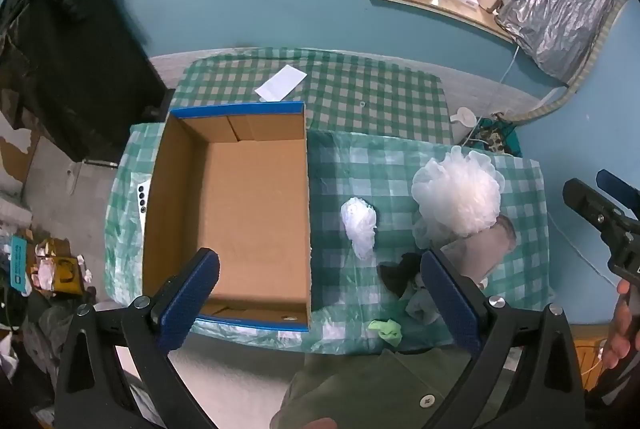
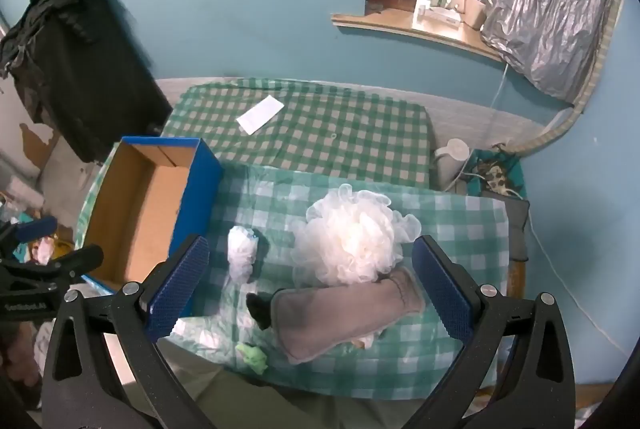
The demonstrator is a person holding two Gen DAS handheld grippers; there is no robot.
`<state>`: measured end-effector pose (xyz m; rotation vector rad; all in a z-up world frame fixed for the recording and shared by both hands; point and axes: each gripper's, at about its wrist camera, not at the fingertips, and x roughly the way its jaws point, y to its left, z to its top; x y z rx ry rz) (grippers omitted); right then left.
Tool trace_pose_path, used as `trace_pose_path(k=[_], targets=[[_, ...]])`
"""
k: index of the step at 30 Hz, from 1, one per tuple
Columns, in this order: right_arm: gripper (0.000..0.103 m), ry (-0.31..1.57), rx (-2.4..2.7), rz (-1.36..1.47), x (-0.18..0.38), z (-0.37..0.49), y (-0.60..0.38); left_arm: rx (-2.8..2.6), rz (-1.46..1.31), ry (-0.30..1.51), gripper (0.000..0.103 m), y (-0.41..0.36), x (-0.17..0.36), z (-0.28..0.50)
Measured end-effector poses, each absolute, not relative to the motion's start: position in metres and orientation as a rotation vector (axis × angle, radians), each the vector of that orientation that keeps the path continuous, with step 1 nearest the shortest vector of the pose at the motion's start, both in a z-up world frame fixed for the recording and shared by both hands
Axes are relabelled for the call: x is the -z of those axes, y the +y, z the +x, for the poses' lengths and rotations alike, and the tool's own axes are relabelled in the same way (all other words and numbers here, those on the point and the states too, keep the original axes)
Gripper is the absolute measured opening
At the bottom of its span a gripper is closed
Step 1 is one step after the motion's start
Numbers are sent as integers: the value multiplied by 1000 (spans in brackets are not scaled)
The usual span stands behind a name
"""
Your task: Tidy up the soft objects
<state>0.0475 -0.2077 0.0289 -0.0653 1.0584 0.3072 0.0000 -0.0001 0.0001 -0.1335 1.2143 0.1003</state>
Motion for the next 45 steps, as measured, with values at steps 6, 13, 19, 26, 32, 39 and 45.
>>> trace_pose_path(k=[6,13,19,26,32,39,45], targets=[[101,1061,-311,-61,-30,48,-209,-110,-132,1210,102,1,0,0],[101,1060,-310,-62,-30,48,-210,-97,-142,1200,102,-1,-3,5],[101,1060,-310,-63,-31,48,-210,-92,-123,1195,102,-5,-3,1],[101,1062,-310,-62,-29,47,-210,-100,-111,1183,102,-5,-2,-1],[101,1061,-310,-63,-29,46,-209,-99,-117,1185,102,-5,-2,-2],[101,1063,-311,-63,-29,46,-207,-99,-114,1185,102,-6,-2,-3],[101,1063,-310,-64,-29,45,-206,-97,-114,1184,102,-5,-2,-4]])
